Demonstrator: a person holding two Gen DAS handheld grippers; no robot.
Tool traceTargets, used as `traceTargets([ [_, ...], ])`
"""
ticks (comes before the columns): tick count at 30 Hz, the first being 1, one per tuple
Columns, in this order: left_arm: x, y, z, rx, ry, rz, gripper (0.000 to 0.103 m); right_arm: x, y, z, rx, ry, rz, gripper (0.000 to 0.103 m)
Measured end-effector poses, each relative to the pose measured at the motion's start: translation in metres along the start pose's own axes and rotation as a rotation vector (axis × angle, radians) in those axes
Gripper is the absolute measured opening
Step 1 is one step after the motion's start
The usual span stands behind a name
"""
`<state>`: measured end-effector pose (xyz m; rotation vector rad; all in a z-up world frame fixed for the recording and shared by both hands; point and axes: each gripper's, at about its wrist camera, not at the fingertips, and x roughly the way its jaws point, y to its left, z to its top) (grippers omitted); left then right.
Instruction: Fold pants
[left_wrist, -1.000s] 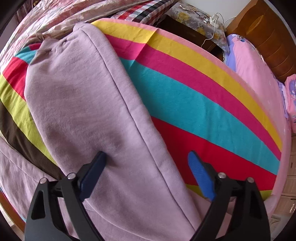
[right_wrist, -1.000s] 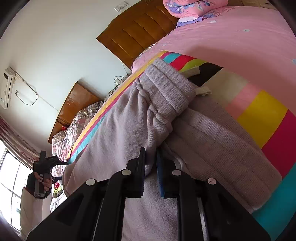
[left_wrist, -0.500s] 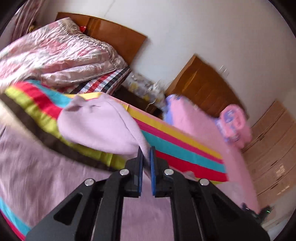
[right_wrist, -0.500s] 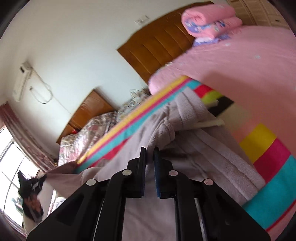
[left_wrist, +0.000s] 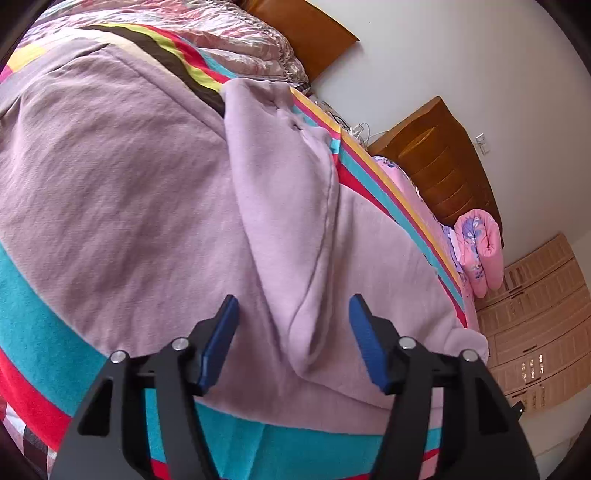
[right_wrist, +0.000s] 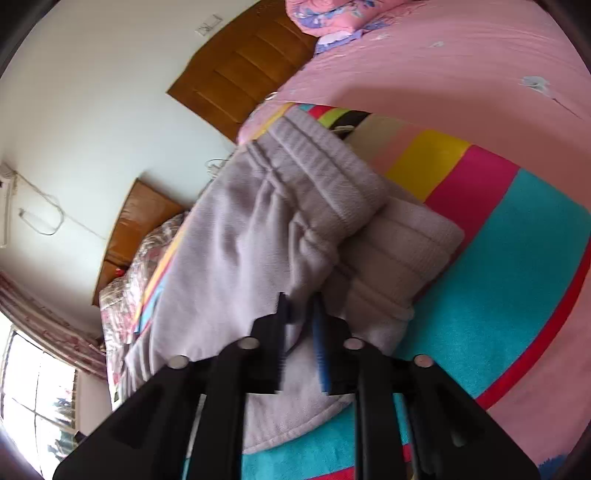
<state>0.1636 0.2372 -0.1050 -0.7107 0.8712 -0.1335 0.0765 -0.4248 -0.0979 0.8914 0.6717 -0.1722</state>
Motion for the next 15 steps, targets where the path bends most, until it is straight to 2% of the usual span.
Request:
traceTargets([
  [1,-0.003,-0.001,-0.005,0.0,-0.005,-0.003,0.07,0.002,-0.001,0.001,0.004,0.007,0.005,0.032],
  [4,-0.004,0.0,-0.015,-0.02,-0.015,-0.001,0.075,0.009,0.002,0.001,-0.012,0.022,0.004,0.034],
  [8,0.004,-0.009,-0.019,-0.002,-0.006,0.021,0.075,0.014,0.001,0.001,-0.023,0.034,0.003,0.034],
  [11,0.007,-0.023,-0.017,0.059,-0.006,0.085,0.077,0.016,0.001,0.003,-0.028,0.036,0.01,0.034],
  [15,0.019,-0.049,-0.006,0.212,-0.017,0.23,0.076,0.017,-0.004,0.004,-0.016,0.034,0.029,0.034],
])
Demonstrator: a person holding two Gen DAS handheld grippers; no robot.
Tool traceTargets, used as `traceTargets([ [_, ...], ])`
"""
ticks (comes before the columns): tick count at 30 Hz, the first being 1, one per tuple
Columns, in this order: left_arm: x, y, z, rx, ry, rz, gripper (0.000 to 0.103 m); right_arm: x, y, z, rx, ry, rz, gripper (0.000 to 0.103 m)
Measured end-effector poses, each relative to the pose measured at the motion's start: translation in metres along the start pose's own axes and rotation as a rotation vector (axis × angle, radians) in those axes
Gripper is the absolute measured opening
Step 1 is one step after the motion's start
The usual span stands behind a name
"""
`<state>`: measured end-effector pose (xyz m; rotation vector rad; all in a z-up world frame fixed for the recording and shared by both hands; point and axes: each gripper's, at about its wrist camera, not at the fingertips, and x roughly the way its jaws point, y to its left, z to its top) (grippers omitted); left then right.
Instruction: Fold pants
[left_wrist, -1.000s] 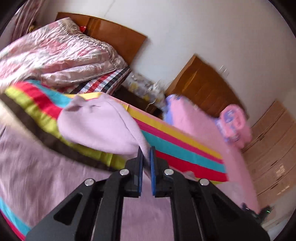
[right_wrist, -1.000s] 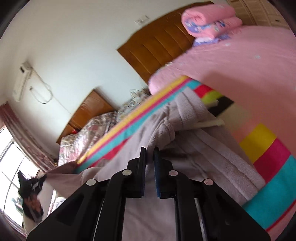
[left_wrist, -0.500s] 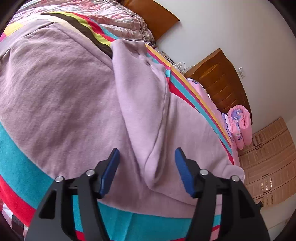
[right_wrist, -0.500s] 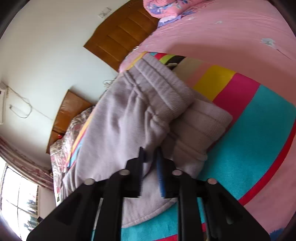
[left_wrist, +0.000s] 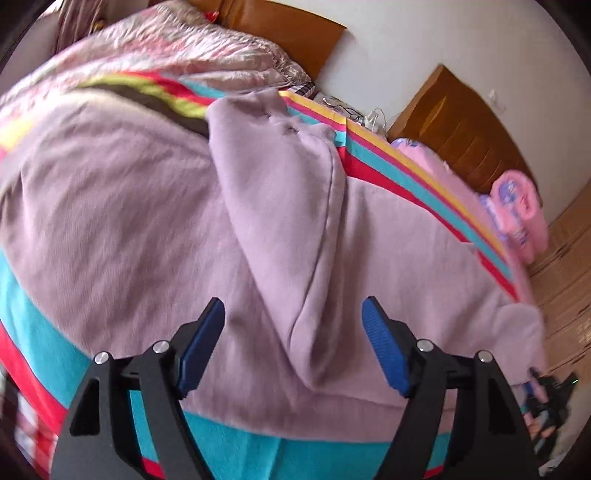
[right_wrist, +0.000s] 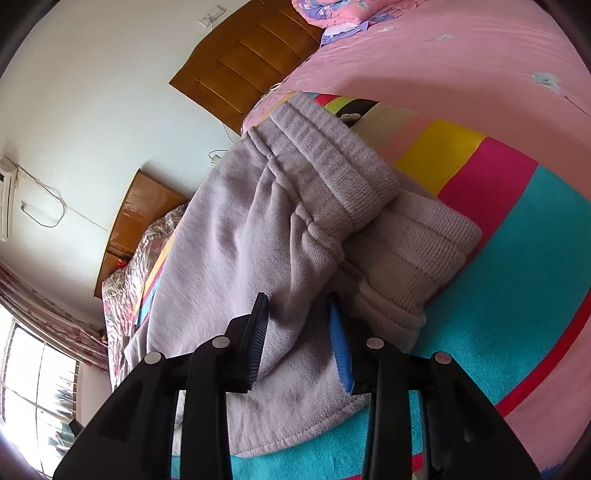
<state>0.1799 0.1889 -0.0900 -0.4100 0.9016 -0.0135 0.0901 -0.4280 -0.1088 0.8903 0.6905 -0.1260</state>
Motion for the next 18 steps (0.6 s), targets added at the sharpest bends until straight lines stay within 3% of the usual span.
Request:
traceTargets([
  [2,0.004,-0.007,0.01,0.02,0.006,0.025,0.073,0.0,0.0,0.0,-0.003,-0.003,-0.001,0.034],
  [4,0.012,-0.009,0.017,0.022,0.049,0.062,0.049,0.0,-0.002,0.001,-0.007,-0.004,-0.001,0.034],
  [5,0.019,-0.01,0.019,0.029,0.084,0.079,0.045,-0.002,-0.004,0.001,-0.007,-0.004,0.0,0.034],
  [7,0.027,-0.014,0.017,0.053,0.128,0.109,0.045,-0.002,-0.004,0.002,-0.006,-0.005,0.006,0.034],
  [11,0.03,-0.026,0.013,0.154,0.133,0.169,0.045,0.0,-0.008,0.005,-0.003,-0.012,0.015,0.034],
  [12,0.03,-0.026,0.015,0.156,0.133,0.169,0.032,-0.001,-0.009,0.005,0.0,-0.021,0.015,0.032],
  [13,0.029,-0.027,0.017,0.159,0.13,0.173,0.017,-0.002,-0.008,0.006,-0.001,-0.032,0.01,0.02],
  [15,0.024,-0.027,0.025,0.138,0.112,0.134,0.007,-0.008,-0.001,0.009,-0.022,-0.058,0.002,0.011],
  [18,0.01,-0.026,0.05,0.079,0.077,0.025,0.007,-0.02,0.028,0.026,-0.083,-0.087,0.019,0.01],
])
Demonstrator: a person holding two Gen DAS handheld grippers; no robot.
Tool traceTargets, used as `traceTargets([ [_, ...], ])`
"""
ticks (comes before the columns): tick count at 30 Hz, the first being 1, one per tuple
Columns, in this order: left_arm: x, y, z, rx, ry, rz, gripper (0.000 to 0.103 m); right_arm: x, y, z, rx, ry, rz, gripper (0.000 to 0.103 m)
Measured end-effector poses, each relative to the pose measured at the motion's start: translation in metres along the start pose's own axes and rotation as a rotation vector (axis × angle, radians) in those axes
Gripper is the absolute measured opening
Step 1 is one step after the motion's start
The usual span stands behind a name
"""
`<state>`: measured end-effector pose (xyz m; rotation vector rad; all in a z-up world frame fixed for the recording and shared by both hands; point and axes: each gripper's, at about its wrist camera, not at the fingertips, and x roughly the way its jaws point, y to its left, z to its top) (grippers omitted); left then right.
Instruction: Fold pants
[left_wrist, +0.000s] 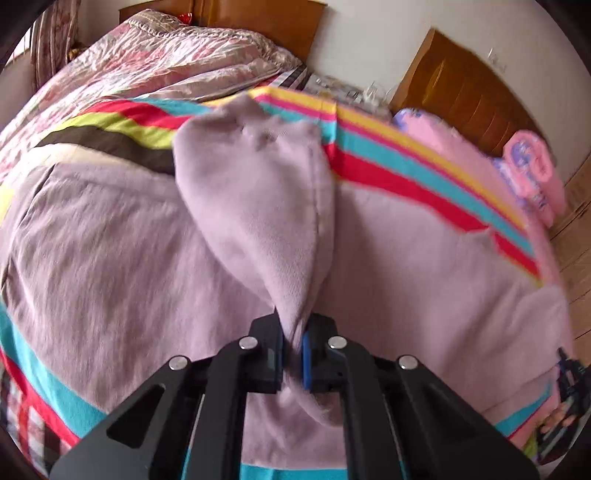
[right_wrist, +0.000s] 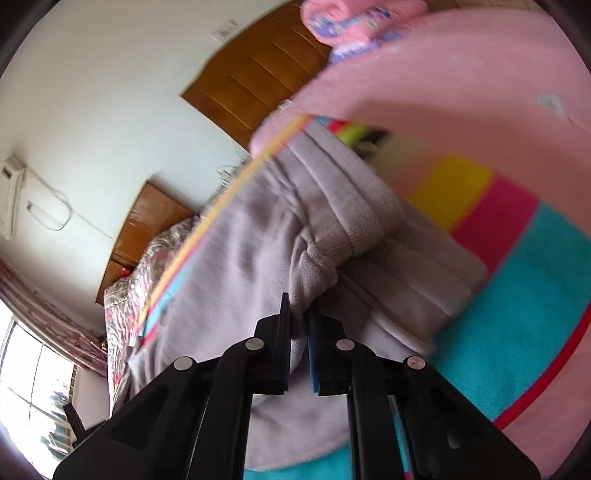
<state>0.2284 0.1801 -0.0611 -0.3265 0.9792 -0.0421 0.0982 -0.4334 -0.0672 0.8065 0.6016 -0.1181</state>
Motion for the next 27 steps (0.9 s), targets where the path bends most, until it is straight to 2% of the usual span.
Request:
traceTargets([
  [1,-0.007,0.0,0.018,-0.018,-0.011,-0.058,0.007,-0.001,0.01,0.012,-0.022,-0.005,0.011,0.01],
  [5,-0.037,-0.014,0.089,-0.058,-0.083,-0.18,0.007,-0.006,0.067,0.073,-0.131,-0.065,0.037,0.01],
  [7,-0.062,-0.017,0.109,-0.072,-0.154,-0.196,0.006,-0.021,0.083,0.087,-0.131,-0.097,0.077,0.01],
  [8,-0.074,-0.017,0.109,-0.07,-0.181,-0.198,0.007,-0.035,0.088,0.087,-0.148,-0.12,0.096,0.01],
  [10,-0.103,-0.01,0.091,-0.07,-0.253,-0.215,0.007,-0.057,0.084,0.074,-0.16,-0.141,0.115,0.01],
  [12,-0.128,0.003,0.045,-0.046,-0.323,-0.202,0.007,-0.074,0.06,0.046,-0.138,-0.136,0.132,0.01],
  [13,-0.129,0.008,0.026,-0.041,-0.324,-0.187,0.007,-0.075,0.046,0.032,-0.126,-0.121,0.109,0.01],
  [14,-0.121,0.018,0.006,-0.057,-0.298,-0.183,0.007,-0.067,0.024,0.013,-0.09,-0.073,0.063,0.01],
  [16,-0.085,0.038,-0.026,-0.122,-0.179,-0.173,0.007,-0.038,-0.018,-0.017,0.006,0.052,-0.012,0.01],
  [18,-0.047,0.049,-0.05,-0.153,-0.078,-0.121,0.007,-0.019,-0.038,-0.034,0.042,0.111,-0.061,0.01],
  [19,-0.035,0.048,-0.057,-0.146,-0.051,-0.093,0.007,-0.018,-0.041,-0.037,0.049,0.11,-0.063,0.01],
  [21,-0.027,0.043,-0.059,-0.135,-0.05,-0.067,0.007,-0.022,-0.04,-0.034,0.054,0.096,-0.045,0.01],
  [25,-0.052,0.028,-0.043,-0.121,-0.12,-0.09,0.007,-0.039,-0.023,-0.023,0.005,0.067,-0.003,0.01],
  [27,-0.064,0.02,-0.042,-0.084,-0.143,-0.079,0.007,-0.041,-0.017,-0.021,-0.025,0.065,-0.025,0.01],
])
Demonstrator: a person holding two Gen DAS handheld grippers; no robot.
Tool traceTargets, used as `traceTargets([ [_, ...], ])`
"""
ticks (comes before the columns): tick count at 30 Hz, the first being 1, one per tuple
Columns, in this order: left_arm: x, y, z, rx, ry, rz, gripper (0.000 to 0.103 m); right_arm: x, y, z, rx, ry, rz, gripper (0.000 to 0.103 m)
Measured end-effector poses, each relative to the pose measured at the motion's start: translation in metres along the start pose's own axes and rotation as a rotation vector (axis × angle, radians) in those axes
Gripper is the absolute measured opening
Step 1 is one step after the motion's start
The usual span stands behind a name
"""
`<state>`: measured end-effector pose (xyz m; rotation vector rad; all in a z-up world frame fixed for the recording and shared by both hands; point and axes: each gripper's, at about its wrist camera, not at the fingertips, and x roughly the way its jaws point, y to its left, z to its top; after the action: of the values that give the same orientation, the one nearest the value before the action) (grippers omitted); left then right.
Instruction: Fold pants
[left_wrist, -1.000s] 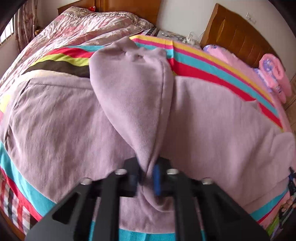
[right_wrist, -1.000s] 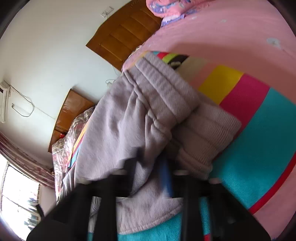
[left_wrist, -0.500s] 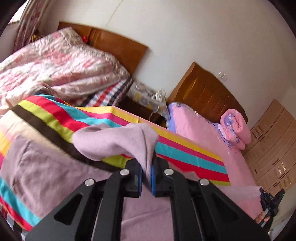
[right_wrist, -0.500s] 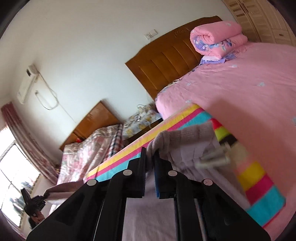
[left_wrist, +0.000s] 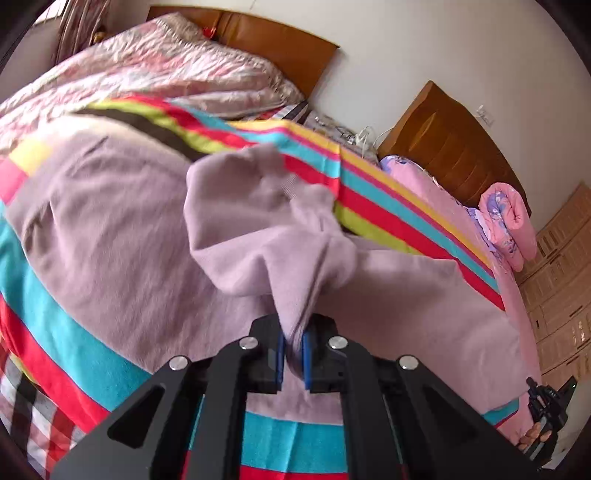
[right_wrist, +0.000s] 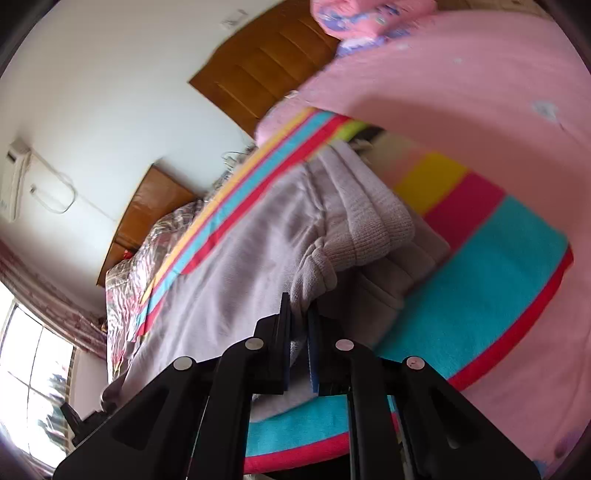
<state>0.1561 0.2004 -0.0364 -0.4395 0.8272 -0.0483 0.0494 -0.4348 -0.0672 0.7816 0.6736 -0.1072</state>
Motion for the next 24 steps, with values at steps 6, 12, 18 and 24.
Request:
traceTargets([
  [6,0.033,0.02,-0.019,-0.034,0.097,0.08,0.007,0.023,-0.023,-0.018,0.073,0.041,-0.059,0.01],
  [12,0.037,0.024,-0.02,-0.031,0.104,0.093,0.012,0.02,-0.023,-0.016,0.08,0.03,-0.068,0.009],
  [18,0.039,0.032,-0.028,-0.049,0.101,0.08,0.012,0.006,-0.006,-0.012,0.01,-0.018,-0.084,0.009],
  [24,0.037,0.032,-0.03,-0.048,0.093,0.076,0.013,0.019,-0.026,-0.022,0.053,0.009,-0.11,0.005],
])
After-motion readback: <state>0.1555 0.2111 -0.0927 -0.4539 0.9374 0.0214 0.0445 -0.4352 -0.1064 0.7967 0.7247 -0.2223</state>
